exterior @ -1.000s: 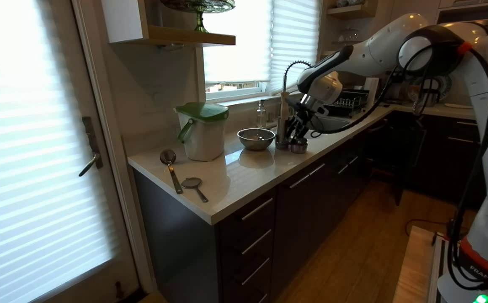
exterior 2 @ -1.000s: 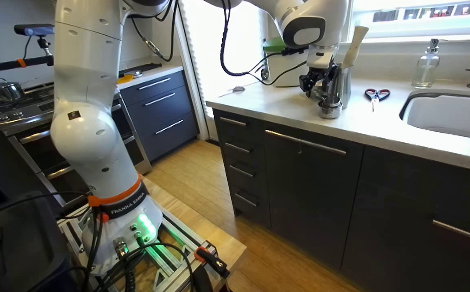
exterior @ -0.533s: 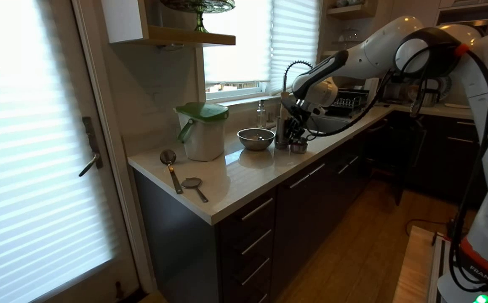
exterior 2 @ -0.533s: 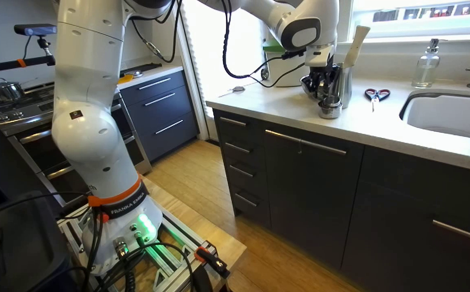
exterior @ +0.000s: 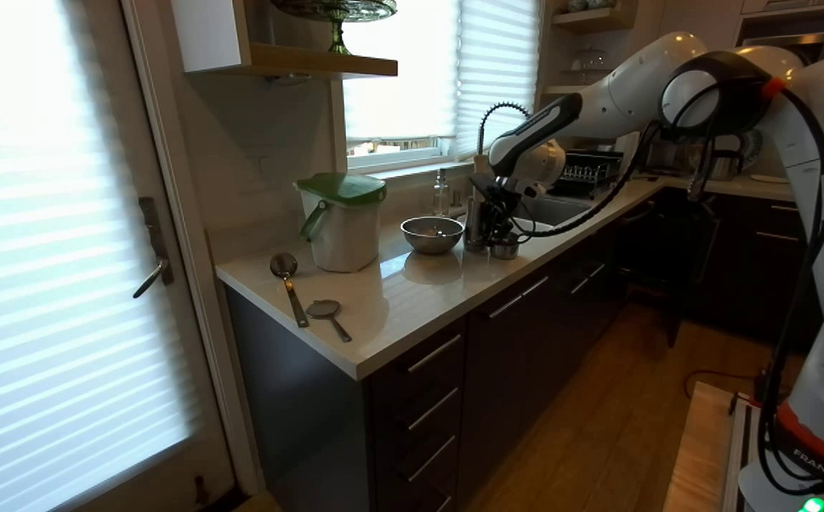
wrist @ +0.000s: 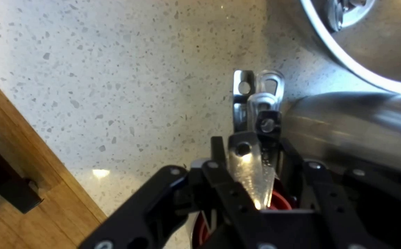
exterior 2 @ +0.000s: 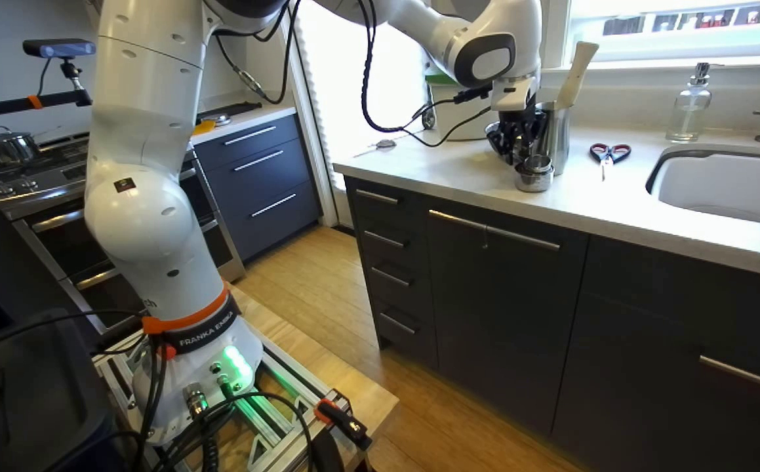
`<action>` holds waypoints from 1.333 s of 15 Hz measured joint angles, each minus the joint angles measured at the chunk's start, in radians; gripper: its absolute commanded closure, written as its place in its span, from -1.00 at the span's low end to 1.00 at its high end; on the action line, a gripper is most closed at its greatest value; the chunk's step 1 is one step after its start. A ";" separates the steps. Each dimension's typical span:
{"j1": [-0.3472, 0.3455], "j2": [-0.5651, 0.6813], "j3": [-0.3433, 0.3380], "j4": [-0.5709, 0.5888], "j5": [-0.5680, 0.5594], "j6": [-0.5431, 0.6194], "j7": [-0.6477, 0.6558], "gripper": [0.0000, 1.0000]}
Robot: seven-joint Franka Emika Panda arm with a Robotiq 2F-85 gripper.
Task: Put the measuring cup onto the other measuring cups
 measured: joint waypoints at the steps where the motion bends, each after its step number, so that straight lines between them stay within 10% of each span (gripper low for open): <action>1: 0.002 0.004 0.000 0.004 -0.008 0.000 0.005 0.20; 9: 0.012 0.023 0.000 0.026 -0.060 0.000 0.021 0.35; 14: 0.012 0.037 0.000 0.038 -0.074 -0.001 0.024 0.98; 20: 0.012 0.040 0.000 0.042 -0.082 -0.003 0.028 0.90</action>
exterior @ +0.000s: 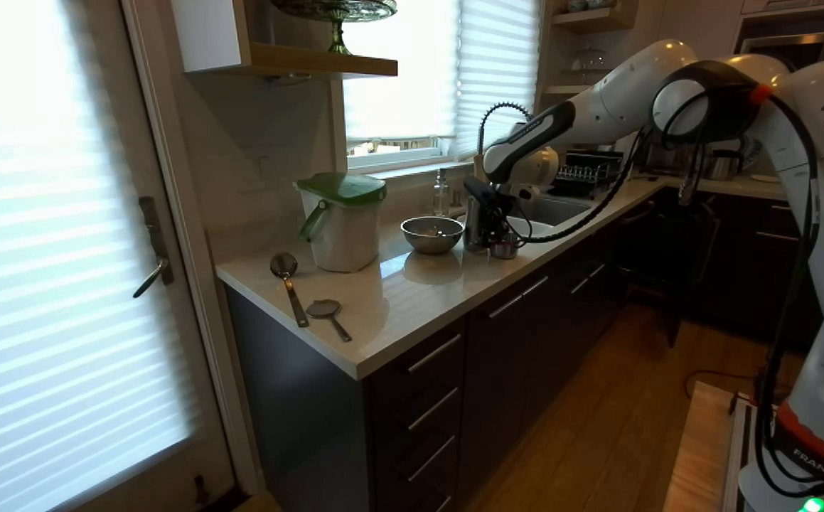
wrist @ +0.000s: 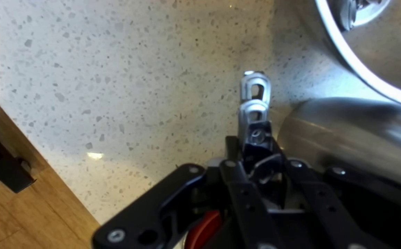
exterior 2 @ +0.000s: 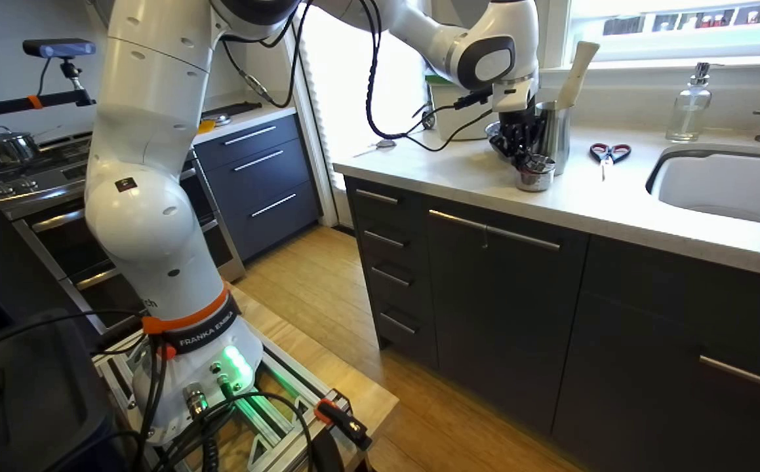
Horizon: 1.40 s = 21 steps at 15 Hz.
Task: Put the measuring cup onto the other measuring cups
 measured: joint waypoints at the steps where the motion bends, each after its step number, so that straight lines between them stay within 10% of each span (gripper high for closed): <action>1: 0.000 0.000 0.000 0.000 -0.001 0.000 0.001 0.90; 21: 0.011 -0.036 -0.008 -0.008 -0.049 0.000 0.033 0.90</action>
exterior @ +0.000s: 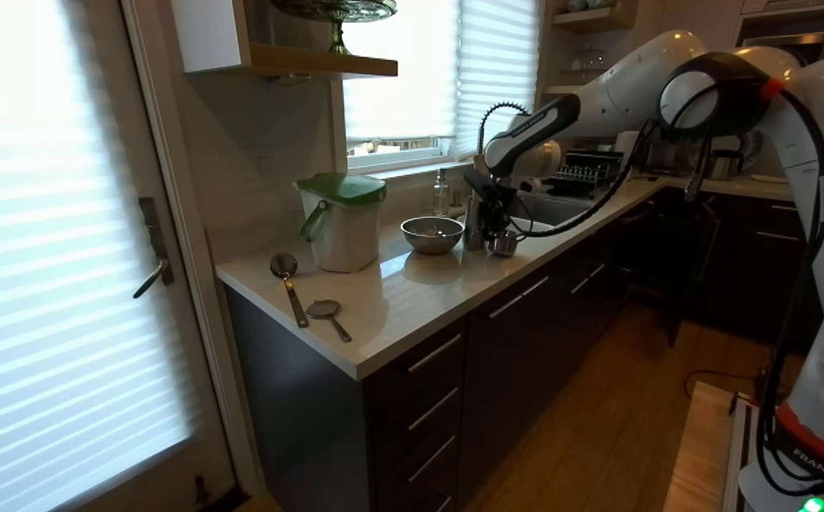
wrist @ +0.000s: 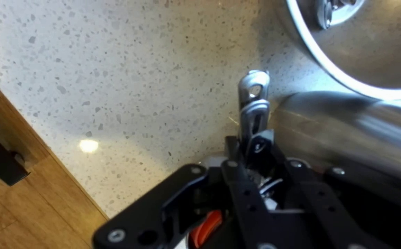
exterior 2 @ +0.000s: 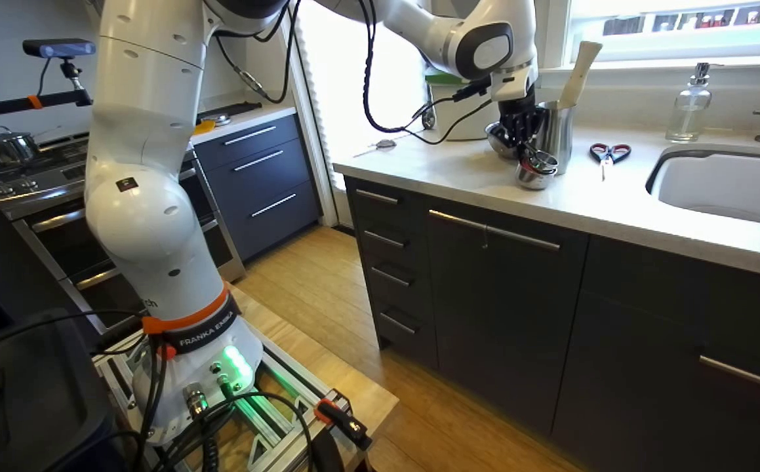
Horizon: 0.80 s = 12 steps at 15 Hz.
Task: Put the measuring cup onto the other measuring cups
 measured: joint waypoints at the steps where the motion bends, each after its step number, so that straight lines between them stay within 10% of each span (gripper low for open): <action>1: 0.002 0.001 0.000 -0.001 0.000 -0.001 0.002 0.90; 9: 0.012 0.006 0.006 -0.003 -0.001 -0.033 0.011 0.90; 12: 0.013 0.006 0.008 -0.004 -0.001 -0.044 0.013 0.10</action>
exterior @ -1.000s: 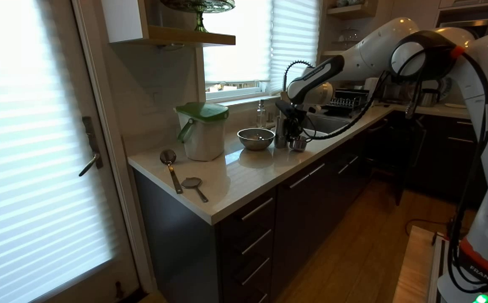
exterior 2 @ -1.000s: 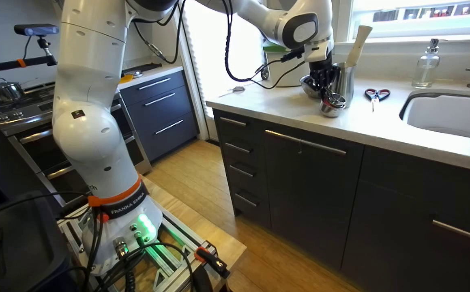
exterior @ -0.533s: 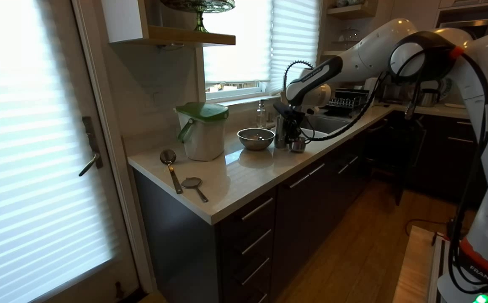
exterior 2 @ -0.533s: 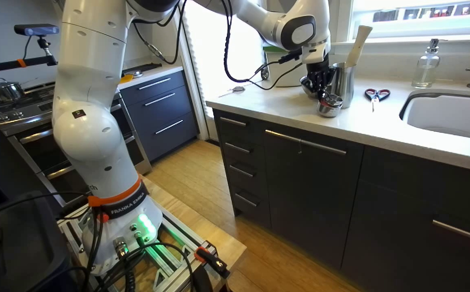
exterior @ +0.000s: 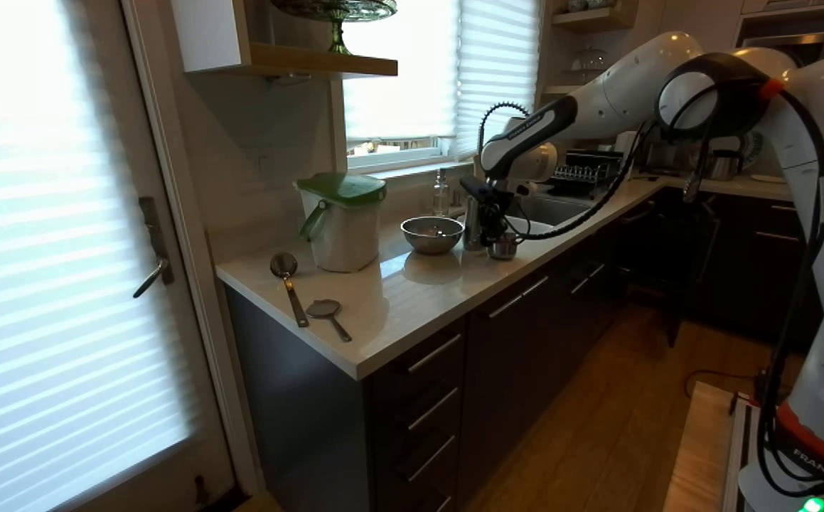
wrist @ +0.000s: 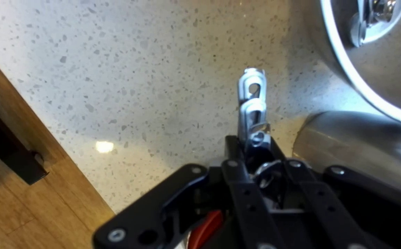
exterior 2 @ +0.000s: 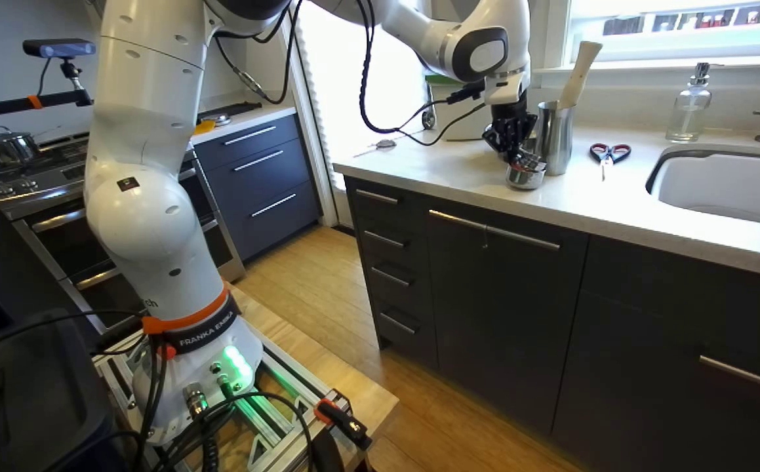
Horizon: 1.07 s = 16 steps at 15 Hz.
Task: Put the measuring cup onto the other measuring cups
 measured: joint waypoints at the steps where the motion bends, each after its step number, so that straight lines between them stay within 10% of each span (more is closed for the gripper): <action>1: 0.000 0.000 0.001 0.000 0.000 -0.005 0.001 0.03; 5: 0.000 0.000 0.003 0.000 0.000 -0.030 0.010 -0.46; 13: -0.001 -0.007 0.011 0.000 0.003 -0.042 0.011 -0.42; 14: -0.001 -0.012 0.011 0.000 0.003 -0.042 0.011 -0.87; 16: -0.001 -0.029 0.012 -0.003 0.003 -0.042 0.011 -0.91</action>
